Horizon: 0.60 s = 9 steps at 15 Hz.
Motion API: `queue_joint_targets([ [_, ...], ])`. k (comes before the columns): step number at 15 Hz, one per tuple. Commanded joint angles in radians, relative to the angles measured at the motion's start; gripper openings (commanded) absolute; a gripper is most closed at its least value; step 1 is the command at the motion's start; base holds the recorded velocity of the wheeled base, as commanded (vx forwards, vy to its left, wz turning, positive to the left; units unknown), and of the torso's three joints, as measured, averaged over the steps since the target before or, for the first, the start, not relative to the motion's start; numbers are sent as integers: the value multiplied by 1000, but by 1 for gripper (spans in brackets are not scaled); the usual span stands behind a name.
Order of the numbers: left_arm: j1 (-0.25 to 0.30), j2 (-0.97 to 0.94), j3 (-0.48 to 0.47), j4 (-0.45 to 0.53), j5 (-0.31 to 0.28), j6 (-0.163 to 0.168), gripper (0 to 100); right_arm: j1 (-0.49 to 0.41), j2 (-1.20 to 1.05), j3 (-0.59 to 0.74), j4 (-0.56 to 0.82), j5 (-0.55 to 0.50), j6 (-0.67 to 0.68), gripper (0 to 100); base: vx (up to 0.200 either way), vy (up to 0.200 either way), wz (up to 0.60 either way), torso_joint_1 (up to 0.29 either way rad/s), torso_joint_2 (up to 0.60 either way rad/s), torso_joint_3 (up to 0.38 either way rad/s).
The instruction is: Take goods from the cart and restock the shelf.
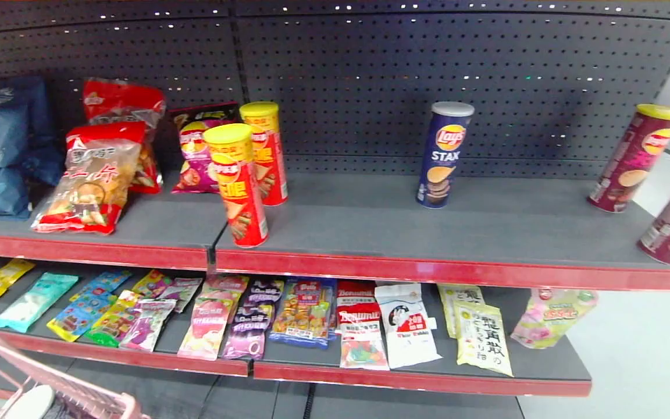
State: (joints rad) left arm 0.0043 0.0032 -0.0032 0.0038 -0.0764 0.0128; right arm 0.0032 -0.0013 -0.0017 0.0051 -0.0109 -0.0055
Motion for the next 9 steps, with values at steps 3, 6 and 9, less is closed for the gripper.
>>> queue_joint_targets([
  [3, 0, 0, 0, 1, 0, 0, 100, 0, 1, 0, -1, 0, -1, 100, 0, 0, 600, -1, 5, 4],
  [6, 0, 0, 0, 1, 1, 0, 100, 0, 1, 0, 1, 0, -1, 100, 0, 0, 600, 4, 4, -1],
  [9, 0, 0, 0, 1, 3, 0, 100, 0, 1, 0, -1, 0, -1, 100, 0, 0, 600, 1, 2, 4],
])
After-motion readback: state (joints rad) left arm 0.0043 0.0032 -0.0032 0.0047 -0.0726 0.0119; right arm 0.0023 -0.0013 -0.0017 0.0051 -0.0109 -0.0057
